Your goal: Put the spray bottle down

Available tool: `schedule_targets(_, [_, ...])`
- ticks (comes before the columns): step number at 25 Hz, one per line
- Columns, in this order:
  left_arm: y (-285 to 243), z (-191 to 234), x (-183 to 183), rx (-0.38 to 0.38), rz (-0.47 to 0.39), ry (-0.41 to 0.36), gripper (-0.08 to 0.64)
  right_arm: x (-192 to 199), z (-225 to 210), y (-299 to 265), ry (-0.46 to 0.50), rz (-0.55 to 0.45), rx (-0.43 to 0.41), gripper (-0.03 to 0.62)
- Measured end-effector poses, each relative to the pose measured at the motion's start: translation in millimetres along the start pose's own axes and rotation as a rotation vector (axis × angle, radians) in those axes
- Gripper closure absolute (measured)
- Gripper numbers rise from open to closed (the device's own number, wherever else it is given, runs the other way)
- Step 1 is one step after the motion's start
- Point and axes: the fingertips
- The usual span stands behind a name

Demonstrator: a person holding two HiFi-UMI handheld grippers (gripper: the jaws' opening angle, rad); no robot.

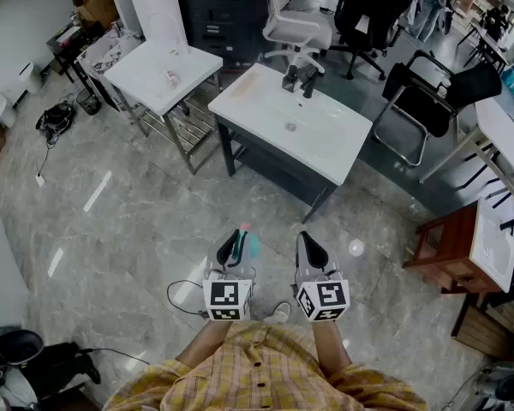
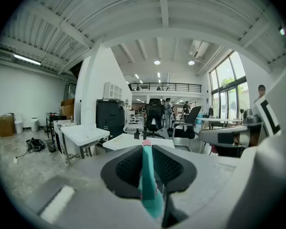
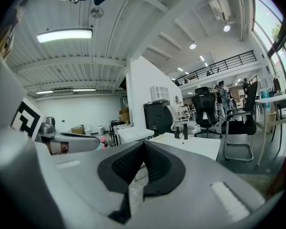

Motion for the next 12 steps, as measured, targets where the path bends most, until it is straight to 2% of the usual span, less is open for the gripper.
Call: schedule_targets(12, [-26.5,63.8,3.7,0.063,0.017,0.002,0.494,-2.2,21.2,-60.6,-0.069,-0.023,0.069,0.592])
Point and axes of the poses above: the fingertips, and each gripper's own axes: y backward along the fingers, z to its left, x out of its underside, and after that the axes turned 1 degree about -y, right-handed
